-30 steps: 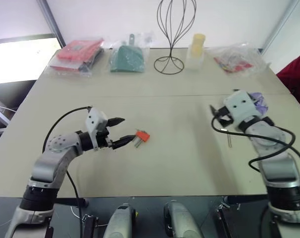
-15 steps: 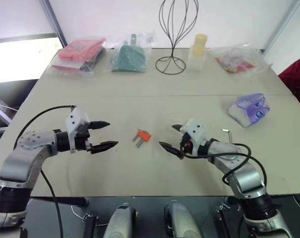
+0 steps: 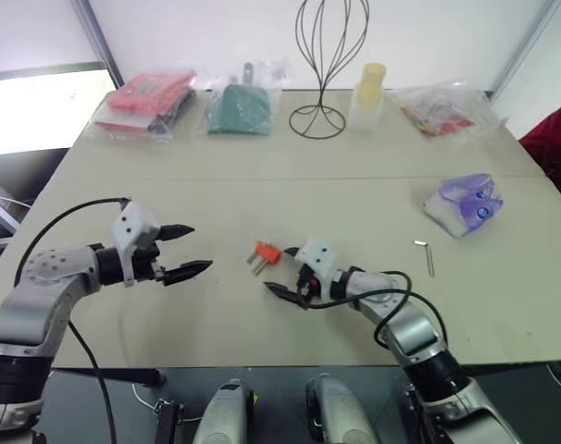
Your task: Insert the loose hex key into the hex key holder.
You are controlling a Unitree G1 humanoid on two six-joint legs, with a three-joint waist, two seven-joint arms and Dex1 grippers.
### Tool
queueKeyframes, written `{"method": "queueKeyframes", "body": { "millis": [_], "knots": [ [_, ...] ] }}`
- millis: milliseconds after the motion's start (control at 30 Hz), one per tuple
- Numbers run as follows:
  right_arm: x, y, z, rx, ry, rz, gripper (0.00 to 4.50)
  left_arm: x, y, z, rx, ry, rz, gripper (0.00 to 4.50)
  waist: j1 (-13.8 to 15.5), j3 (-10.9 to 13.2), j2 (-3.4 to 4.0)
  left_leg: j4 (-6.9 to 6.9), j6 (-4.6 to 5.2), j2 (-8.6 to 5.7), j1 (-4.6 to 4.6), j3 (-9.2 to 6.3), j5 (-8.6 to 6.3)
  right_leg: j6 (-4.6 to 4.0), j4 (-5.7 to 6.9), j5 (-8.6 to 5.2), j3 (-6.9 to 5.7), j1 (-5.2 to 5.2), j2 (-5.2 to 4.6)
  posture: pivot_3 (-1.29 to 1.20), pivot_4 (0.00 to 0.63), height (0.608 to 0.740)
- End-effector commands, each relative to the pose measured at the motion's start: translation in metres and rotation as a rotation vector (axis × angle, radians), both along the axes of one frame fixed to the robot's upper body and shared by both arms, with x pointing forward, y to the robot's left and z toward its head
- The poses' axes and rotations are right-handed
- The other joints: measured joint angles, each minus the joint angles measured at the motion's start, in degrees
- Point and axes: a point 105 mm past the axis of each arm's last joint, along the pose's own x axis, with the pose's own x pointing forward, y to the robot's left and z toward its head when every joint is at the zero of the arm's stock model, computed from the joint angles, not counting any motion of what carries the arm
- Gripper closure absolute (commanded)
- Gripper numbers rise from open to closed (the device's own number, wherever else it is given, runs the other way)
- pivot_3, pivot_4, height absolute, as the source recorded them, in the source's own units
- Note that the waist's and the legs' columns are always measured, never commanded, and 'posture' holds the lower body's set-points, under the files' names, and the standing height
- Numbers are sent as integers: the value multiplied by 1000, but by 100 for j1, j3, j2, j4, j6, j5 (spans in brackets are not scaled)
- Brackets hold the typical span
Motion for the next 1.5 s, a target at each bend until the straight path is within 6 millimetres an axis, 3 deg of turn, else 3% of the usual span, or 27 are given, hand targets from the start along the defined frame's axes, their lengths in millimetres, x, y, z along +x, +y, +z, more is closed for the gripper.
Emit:
{"method": "queueKeyframes", "body": {
  "millis": [33, 267, 667, 933, 1233, 1500],
  "knots": [
    [9, 3, 2, -27, -53, -23, 28, -1, -1, 9, 4, -55, 5, 123, 1, 0, 0, 0, 0, 0, 0, 0, 0, 0, 0, 0, 0, 0, 0, 0, 150, 740],
    [24, -1, -4, -53, -48, -86, 28, -1, -4, 5, 0, -63, 18, 123, -4, -2, -3, 1, 0, 0, 8, 0, 0, -9, 6, 5, 0, 1, 4, 0, 150, 740],
    [17, -14, -6, -45, -26, -77, 28, 1, -9, 0, -14, -65, 19, 123, 30, -4, -5, 2, -1, -1, 9, 1, 0, -9, 4, 6, 1, 8, -4, 0, 150, 740],
    [-3, -12, 1, -3, 6, 16, 28, 1, -9, -3, -14, -56, 15, 123, 13, -4, -5, 1, 0, -1, 8, 1, 0, -9, 2, 5, 0, 7, -2, 0, 150, 740],
    [27, -19, -9, -81, -56, -132, 28, 2, -13, -3, -19, -62, 11, 123, -2, -5, -7, 2, -1, 1, 14, 0, 1, -15, 6, 9, 1, 8, 7, 0, 150, 740],
    [24, -12, -14, -76, -44, -100, 28, 2, -14, -3, -21, -67, 17, 123, -2, -7, -9, 2, -1, 2, 20, 0, 1, -17, 7, 9, 1, 13, 8, 0, 150, 740]
  ]
}}
